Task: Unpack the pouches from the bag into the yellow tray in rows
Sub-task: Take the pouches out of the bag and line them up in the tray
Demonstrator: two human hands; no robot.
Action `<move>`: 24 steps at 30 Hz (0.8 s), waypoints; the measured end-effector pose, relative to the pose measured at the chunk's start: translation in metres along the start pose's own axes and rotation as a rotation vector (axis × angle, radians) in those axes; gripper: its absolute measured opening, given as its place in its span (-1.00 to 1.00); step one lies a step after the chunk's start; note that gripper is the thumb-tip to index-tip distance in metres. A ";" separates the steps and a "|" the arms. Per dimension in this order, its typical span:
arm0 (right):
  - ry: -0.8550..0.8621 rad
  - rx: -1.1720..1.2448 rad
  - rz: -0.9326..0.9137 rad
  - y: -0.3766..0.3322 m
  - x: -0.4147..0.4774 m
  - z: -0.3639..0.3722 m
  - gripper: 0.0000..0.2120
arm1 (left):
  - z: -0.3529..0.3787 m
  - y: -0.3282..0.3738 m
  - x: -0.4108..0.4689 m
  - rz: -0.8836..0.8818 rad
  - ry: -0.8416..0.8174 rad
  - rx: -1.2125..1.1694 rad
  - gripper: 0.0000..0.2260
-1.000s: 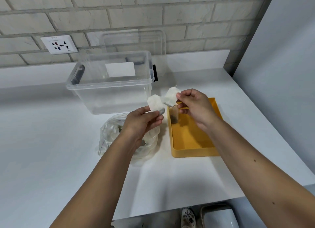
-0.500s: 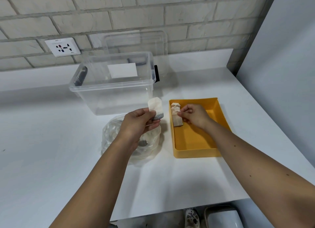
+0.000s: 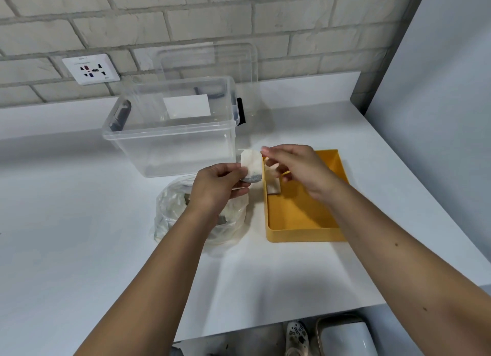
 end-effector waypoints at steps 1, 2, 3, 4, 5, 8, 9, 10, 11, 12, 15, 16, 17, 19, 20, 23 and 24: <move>-0.042 -0.040 -0.004 -0.005 -0.004 0.006 -0.79 | 0.003 0.001 0.001 0.004 -0.004 0.002 -0.90; -0.047 -0.069 -0.021 -0.010 -0.006 0.007 -0.82 | 0.006 0.002 0.001 0.011 -0.010 0.006 -0.90; -0.028 -0.072 -0.042 -0.014 -0.006 0.005 -0.84 | 0.009 0.004 0.001 0.018 -0.018 0.010 -0.91; 0.001 -0.054 -0.057 -0.017 -0.005 0.001 -0.85 | 0.011 0.005 0.001 0.027 -0.024 0.014 -0.92; 0.035 -0.035 -0.065 -0.018 -0.003 -0.005 -0.86 | 0.011 0.006 0.000 0.035 -0.028 0.018 -0.93; 0.128 -0.059 -0.037 -0.006 0.003 -0.030 -0.87 | 0.004 0.009 -0.004 0.041 -0.011 0.021 -0.91; 0.150 -0.091 -0.003 0.004 0.006 -0.037 -0.85 | 0.000 0.010 -0.005 0.042 -0.001 0.021 -0.90; 0.162 -0.137 0.037 0.015 0.009 -0.042 -0.84 | -0.004 0.010 -0.005 0.047 0.008 0.023 -0.90; 0.163 -0.191 0.076 0.027 0.012 -0.044 -0.84 | -0.008 0.011 -0.006 0.053 0.017 0.027 -0.90; 0.154 -0.247 0.107 0.038 0.013 -0.043 -0.85 | -0.012 0.012 -0.007 0.058 0.025 0.031 -0.90; 0.117 -0.337 0.167 0.062 0.019 -0.035 -0.89 | -0.019 0.012 -0.009 0.061 0.038 0.034 -0.90; 0.110 -0.346 0.176 0.065 0.020 -0.032 -0.89 | -0.020 0.013 -0.010 0.061 0.041 0.036 -0.90; 0.108 -0.351 0.178 0.068 0.022 -0.029 -0.89 | -0.022 0.013 -0.011 0.063 0.042 0.039 -0.90; 0.118 -0.363 0.169 0.069 0.028 -0.025 -0.90 | -0.026 0.014 -0.012 0.069 0.044 0.049 -0.90; 0.130 -0.372 0.161 0.068 0.030 -0.024 -0.91 | -0.029 0.015 -0.013 0.076 0.048 0.058 -0.89; 0.184 -0.454 0.126 0.067 0.037 -0.024 -0.86 | -0.040 0.021 -0.015 0.101 0.069 0.081 -0.90; 0.197 -0.481 0.121 0.067 0.039 -0.024 -0.84 | -0.046 0.023 -0.016 0.109 0.080 0.086 -0.90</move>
Point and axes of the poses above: each hand's wrist, its own x-axis towards the middle knuckle, its own z-axis out of the palm, y = z × x, the point moved 9 cm from there along x, towards the middle knuckle, and after that the axes turned 5 degrees about z, right-handed, at the moved point
